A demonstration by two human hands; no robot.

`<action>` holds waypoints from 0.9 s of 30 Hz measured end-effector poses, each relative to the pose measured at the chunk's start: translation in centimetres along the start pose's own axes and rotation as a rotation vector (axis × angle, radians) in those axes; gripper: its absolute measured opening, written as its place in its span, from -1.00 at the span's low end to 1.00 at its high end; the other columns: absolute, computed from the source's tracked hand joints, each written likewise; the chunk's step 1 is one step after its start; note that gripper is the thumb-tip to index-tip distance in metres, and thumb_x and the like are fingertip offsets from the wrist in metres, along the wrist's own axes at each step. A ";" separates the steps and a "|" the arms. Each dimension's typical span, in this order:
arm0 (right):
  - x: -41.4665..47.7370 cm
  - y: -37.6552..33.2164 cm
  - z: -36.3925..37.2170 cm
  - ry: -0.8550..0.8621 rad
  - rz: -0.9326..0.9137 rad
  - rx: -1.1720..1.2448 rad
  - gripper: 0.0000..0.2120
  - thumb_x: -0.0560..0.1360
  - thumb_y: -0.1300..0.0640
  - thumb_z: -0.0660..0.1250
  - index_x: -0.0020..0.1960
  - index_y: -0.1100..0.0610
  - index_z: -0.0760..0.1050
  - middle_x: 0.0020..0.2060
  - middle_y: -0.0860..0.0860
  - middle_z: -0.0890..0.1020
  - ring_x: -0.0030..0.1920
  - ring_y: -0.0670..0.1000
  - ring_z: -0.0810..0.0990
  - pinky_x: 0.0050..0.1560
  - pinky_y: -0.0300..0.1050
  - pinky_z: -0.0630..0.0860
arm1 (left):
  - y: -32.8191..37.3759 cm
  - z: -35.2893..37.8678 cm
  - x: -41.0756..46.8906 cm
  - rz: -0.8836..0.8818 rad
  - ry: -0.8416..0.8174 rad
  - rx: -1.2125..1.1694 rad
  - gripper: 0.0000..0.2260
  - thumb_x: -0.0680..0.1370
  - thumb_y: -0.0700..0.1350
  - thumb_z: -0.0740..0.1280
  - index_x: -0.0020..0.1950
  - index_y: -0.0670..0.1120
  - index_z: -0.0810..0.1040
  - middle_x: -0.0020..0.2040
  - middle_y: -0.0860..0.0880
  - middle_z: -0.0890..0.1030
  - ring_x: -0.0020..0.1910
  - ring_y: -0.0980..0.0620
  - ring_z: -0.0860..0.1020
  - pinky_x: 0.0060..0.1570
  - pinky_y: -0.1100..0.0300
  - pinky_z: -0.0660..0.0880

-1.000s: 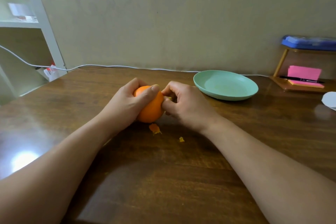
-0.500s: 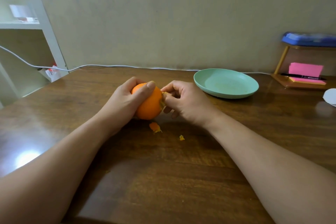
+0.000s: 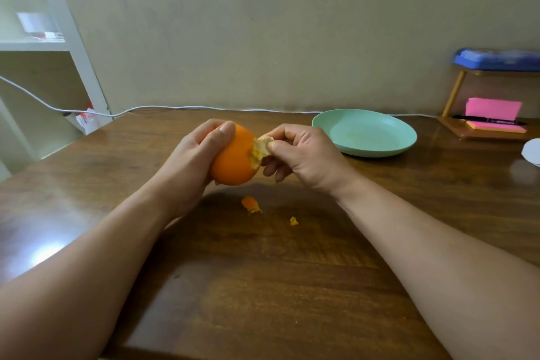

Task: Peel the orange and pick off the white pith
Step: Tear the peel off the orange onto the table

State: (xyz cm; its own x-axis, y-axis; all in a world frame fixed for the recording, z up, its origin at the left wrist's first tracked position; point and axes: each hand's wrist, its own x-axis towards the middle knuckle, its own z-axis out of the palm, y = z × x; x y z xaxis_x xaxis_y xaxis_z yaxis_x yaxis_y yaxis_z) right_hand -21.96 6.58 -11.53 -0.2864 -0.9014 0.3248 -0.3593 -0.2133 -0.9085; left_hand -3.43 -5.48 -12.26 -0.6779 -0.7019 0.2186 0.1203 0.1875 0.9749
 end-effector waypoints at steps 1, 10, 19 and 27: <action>0.0 0.1 0.1 0.012 0.010 0.028 -0.87 0.67 0.27 0.34 0.10 0.27 0.66 -0.25 0.10 0.72 -0.26 0.04 0.68 -0.32 -0.13 0.62 | 0.0 -0.1 0.1 -0.029 -0.012 -0.054 -0.51 0.55 0.25 0.37 0.38 0.02 0.58 0.29 -0.19 0.62 0.14 -0.16 0.66 -0.03 0.00 0.65; -0.5 -0.3 1.2 0.098 -0.004 -0.022 -0.90 0.68 0.04 0.39 0.12 0.02 0.66 -0.19 0.02 0.71 -0.26 -0.08 0.65 -0.31 -0.14 0.58 | 0.1 0.7 0.7 -0.199 -0.067 -0.212 -0.46 0.56 0.31 0.40 0.25 -0.13 0.63 0.04 -0.16 0.72 -0.08 -0.03 0.70 -0.14 0.13 0.65; 0.1 -0.8 1.2 0.080 0.222 0.842 -0.89 0.54 0.22 0.41 0.06 0.16 0.59 -0.27 0.04 0.61 -0.34 -0.09 0.56 -0.36 -0.29 0.52 | -0.3 0.0 1.2 -0.219 0.026 -0.502 -0.06 0.30 0.16 0.54 0.59 -0.22 0.37 0.25 -0.31 0.63 0.07 -0.30 0.69 -0.14 -0.04 0.67; -1.0 0.2 1.7 -0.075 -0.007 -0.556 -0.76 0.74 -0.06 0.23 0.23 -0.07 0.66 -0.03 -0.11 0.69 -0.06 -0.05 0.62 -0.03 0.05 0.59 | -0.4 -0.5 1.8 -0.181 0.139 -0.499 -0.53 0.50 0.09 0.48 0.33 -0.08 0.51 0.02 -0.16 0.69 -0.04 -0.15 0.71 -0.21 0.02 0.67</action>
State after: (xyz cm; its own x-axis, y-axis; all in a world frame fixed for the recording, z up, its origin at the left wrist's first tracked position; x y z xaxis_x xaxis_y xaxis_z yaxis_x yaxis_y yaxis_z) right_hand -20.24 6.76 -12.49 -0.2260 -0.9293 0.2920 -0.7810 -0.0062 -0.6245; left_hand -4.32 -7.13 -12.20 -0.6216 -0.7832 0.0158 0.3628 -0.2700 0.8919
